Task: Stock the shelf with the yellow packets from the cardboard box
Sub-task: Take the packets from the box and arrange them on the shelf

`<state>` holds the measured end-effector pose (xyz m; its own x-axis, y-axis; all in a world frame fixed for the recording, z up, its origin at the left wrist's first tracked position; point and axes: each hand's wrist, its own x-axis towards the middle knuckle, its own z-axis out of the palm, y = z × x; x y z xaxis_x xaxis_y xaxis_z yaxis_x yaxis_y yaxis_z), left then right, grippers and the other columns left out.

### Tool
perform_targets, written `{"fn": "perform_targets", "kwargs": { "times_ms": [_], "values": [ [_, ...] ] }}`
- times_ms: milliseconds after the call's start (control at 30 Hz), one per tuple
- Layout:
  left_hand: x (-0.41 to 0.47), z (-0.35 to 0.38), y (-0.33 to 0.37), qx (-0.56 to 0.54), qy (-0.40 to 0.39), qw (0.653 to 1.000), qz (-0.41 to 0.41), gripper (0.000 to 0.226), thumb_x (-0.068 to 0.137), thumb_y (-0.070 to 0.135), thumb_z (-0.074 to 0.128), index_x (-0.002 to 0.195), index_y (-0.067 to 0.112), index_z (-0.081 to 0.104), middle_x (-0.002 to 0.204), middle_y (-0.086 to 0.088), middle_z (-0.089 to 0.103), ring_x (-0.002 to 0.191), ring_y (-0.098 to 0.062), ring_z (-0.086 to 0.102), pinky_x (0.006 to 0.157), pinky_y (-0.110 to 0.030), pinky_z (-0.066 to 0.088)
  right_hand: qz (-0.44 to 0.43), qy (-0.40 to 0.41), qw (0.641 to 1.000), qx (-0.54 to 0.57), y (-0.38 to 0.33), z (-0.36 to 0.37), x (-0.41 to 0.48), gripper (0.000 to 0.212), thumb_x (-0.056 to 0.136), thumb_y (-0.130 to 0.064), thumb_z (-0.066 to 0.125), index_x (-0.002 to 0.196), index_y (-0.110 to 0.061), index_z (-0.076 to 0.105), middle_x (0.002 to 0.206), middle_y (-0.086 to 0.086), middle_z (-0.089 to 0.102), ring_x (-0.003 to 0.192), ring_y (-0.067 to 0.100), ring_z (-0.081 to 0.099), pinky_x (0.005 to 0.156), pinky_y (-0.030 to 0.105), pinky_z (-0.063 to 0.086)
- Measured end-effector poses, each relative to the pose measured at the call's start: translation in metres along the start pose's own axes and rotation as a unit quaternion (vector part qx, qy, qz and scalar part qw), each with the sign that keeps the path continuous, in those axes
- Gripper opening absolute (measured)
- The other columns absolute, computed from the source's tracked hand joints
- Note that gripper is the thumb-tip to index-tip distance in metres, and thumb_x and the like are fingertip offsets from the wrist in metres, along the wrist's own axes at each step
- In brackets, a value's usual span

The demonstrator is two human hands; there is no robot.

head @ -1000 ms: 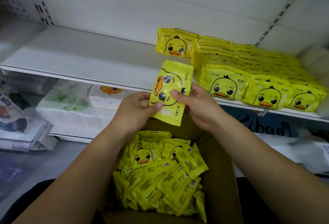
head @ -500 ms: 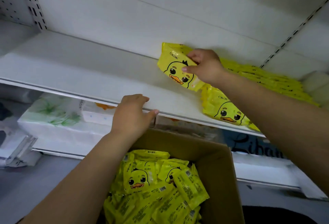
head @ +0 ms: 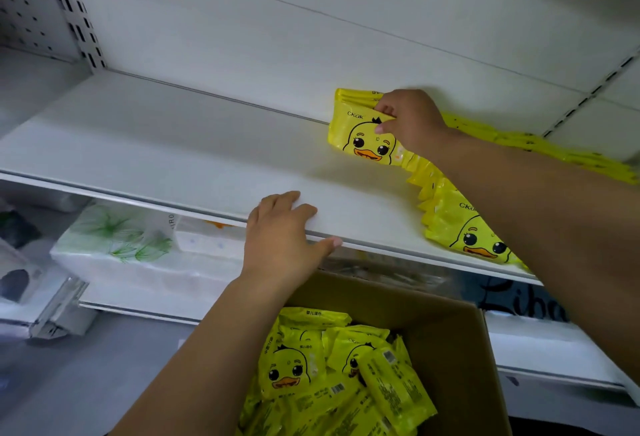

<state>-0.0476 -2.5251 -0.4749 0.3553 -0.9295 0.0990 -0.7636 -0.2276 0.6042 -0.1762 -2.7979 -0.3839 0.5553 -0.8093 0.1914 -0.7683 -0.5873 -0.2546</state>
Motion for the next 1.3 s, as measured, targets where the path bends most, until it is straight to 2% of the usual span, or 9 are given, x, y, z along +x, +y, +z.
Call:
{"fn": "perform_targets", "kwargs": {
  "times_ms": [367,500,600,700,800,967,1067,1167,1300],
  "values": [
    [0.001,0.000,-0.008,0.003,0.007,1.000,0.028,0.060,0.084,0.060,0.072,0.135,0.027,0.065,0.158,0.002,0.044,0.147,-0.023,0.030,0.119,-0.041,0.023,-0.058,0.036,0.990,-0.127,-0.017,0.002,-0.006,0.055,0.083,-0.030,0.078,0.132,-0.015,0.060,0.126,0.007,0.062,0.121,0.030,0.047,0.094,0.040,0.039],
    [-0.004,-0.001,-0.016,-0.022,0.023,0.998,0.048,0.054,0.085,0.055,0.075,0.122,0.015,0.074,0.146,-0.008,0.058,0.139,-0.029,0.045,0.115,-0.044,0.036,-0.040,0.056,0.994,-0.081,-0.036,0.001,-0.038,0.060,0.083,-0.037,0.077,0.136,-0.018,0.056,0.135,0.003,0.057,0.128,0.027,0.044,0.099,0.039,0.038],
    [-0.015,-0.003,-0.021,-0.047,0.062,0.996,0.049,0.048,0.081,0.049,0.069,0.107,0.010,0.078,0.124,-0.008,0.071,0.123,-0.028,0.057,0.101,-0.036,0.045,-0.078,0.062,0.995,-0.019,-0.047,0.004,-0.083,0.051,0.082,-0.034,0.078,0.127,-0.016,0.063,0.127,0.005,0.063,0.123,0.030,0.049,0.098,0.040,0.043],
    [-0.031,-0.007,-0.024,-0.027,0.108,0.992,0.059,0.037,0.084,0.044,0.069,0.101,0.011,0.075,0.107,-0.003,0.071,0.109,-0.026,0.058,0.088,-0.033,0.045,-0.128,0.048,0.990,0.042,-0.054,0.010,-0.139,0.043,0.082,-0.030,0.079,0.119,-0.013,0.067,0.122,0.007,0.067,0.118,0.030,0.054,0.099,0.039,0.043],
    [-0.050,-0.010,-0.029,-0.009,0.115,0.993,0.019,0.034,0.089,0.039,0.076,0.106,0.010,0.072,0.111,-0.006,0.065,0.112,-0.028,0.056,0.087,-0.038,0.046,-0.139,0.016,0.984,0.108,-0.062,0.018,-0.198,0.037,0.085,-0.032,0.076,0.116,-0.014,0.067,0.118,0.001,0.067,0.115,0.023,0.054,0.094,0.034,0.042],
    [-0.087,-0.012,-0.039,0.047,0.026,0.991,-0.121,0.088,0.084,0.055,0.076,0.147,0.005,0.042,0.146,-0.020,0.047,0.137,-0.039,0.041,0.105,-0.053,0.041,-0.111,-0.063,0.979,0.157,-0.059,0.058,-0.280,0.036,0.081,-0.034,0.081,0.111,-0.017,0.068,0.111,0.000,0.067,0.107,0.020,0.057,0.091,0.034,0.044],
    [-0.108,-0.003,-0.046,0.053,-0.048,0.977,-0.201,0.108,0.081,0.067,0.072,0.157,0.008,0.023,0.154,-0.021,0.039,0.140,-0.042,0.041,0.106,-0.055,0.041,-0.030,-0.134,0.975,0.174,-0.048,0.093,-0.318,0.038,0.082,-0.036,0.081,0.112,-0.017,0.068,0.114,0.001,0.067,0.107,0.020,0.058,0.091,0.033,0.046],
    [-0.126,0.010,-0.058,0.037,-0.090,0.976,-0.197,0.085,0.085,0.068,0.066,0.141,0.011,0.036,0.135,-0.023,0.058,0.123,-0.045,0.057,0.092,-0.051,0.051,0.048,-0.212,0.961,0.170,-0.036,0.125,-0.340,0.042,0.084,-0.036,0.079,0.117,-0.014,0.067,0.122,0.004,0.066,0.111,0.023,0.060,0.086,0.028,0.043],
    [-0.132,0.015,-0.067,-0.016,-0.044,0.982,-0.184,0.053,0.093,0.054,0.065,0.118,0.011,0.047,0.111,-0.022,0.068,0.106,-0.046,0.063,0.075,-0.040,0.043,0.061,-0.249,0.959,0.118,-0.027,0.158,-0.339,0.046,0.088,-0.038,0.075,0.125,-0.014,0.063,0.131,0.006,0.061,0.124,0.026,0.053,0.092,0.029,0.040]
  ]
}}
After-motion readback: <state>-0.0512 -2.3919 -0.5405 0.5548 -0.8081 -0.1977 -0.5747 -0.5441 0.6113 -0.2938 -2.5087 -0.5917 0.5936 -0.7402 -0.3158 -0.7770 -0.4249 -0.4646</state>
